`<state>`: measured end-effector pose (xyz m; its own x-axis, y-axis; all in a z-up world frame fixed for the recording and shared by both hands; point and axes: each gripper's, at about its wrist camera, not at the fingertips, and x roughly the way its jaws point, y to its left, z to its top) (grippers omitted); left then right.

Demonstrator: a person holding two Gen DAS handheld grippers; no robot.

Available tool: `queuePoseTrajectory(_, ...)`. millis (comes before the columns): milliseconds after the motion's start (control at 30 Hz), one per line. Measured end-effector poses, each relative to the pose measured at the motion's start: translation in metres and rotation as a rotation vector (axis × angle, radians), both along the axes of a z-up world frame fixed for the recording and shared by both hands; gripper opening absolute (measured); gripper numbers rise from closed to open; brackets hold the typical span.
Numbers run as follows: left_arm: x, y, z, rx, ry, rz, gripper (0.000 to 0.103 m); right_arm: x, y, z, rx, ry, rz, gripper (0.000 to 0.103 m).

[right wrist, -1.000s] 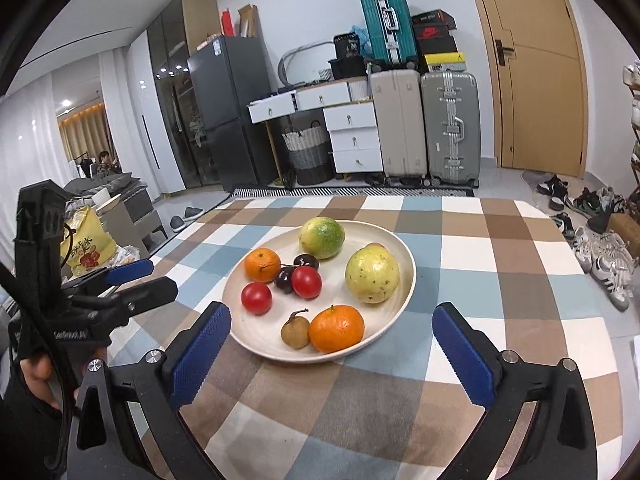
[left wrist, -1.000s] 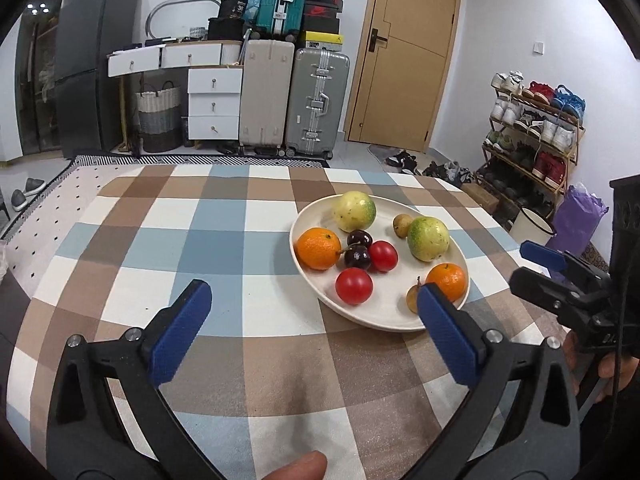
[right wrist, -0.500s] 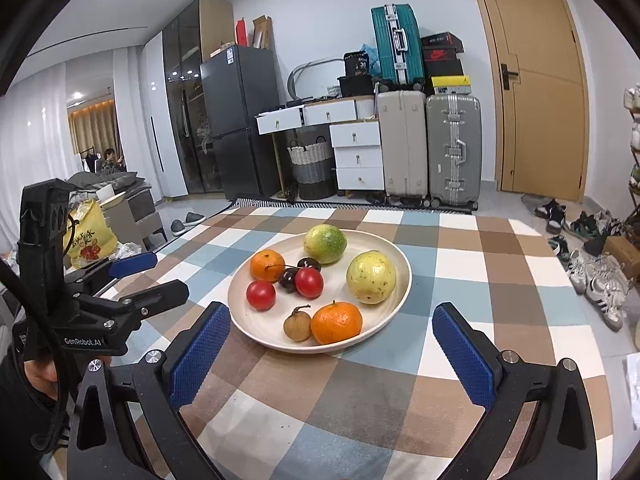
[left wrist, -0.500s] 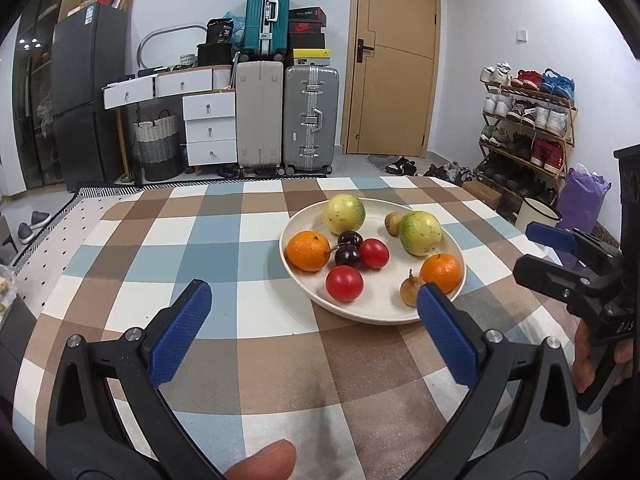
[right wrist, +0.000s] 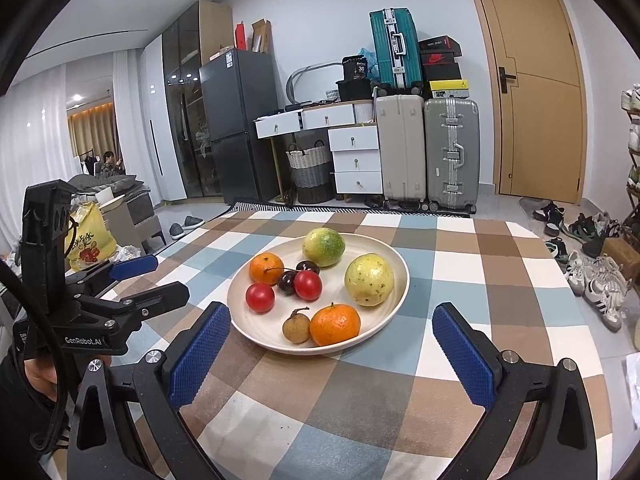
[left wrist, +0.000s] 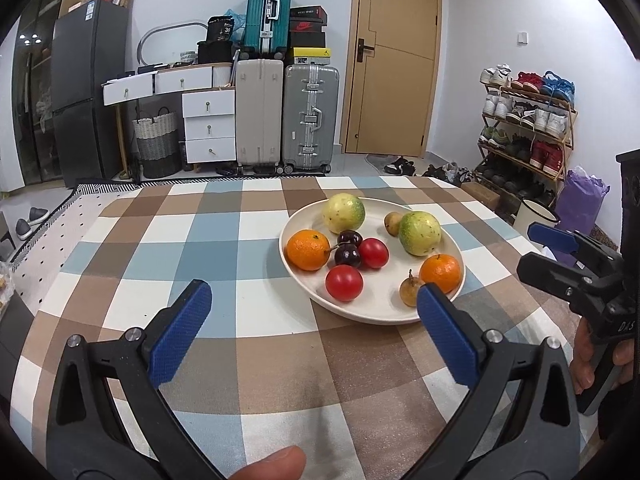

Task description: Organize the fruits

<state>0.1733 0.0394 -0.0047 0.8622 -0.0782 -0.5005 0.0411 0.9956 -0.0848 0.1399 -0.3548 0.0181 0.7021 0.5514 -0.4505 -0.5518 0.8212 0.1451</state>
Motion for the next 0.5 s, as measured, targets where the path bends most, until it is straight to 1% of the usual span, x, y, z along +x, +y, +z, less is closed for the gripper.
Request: queuePoseTrajectory(500,0.0009,0.0005,-0.0006,-0.001,0.002,0.001,0.102,0.0007,-0.0001,-0.0005,-0.002,0.001,-0.001,0.103)
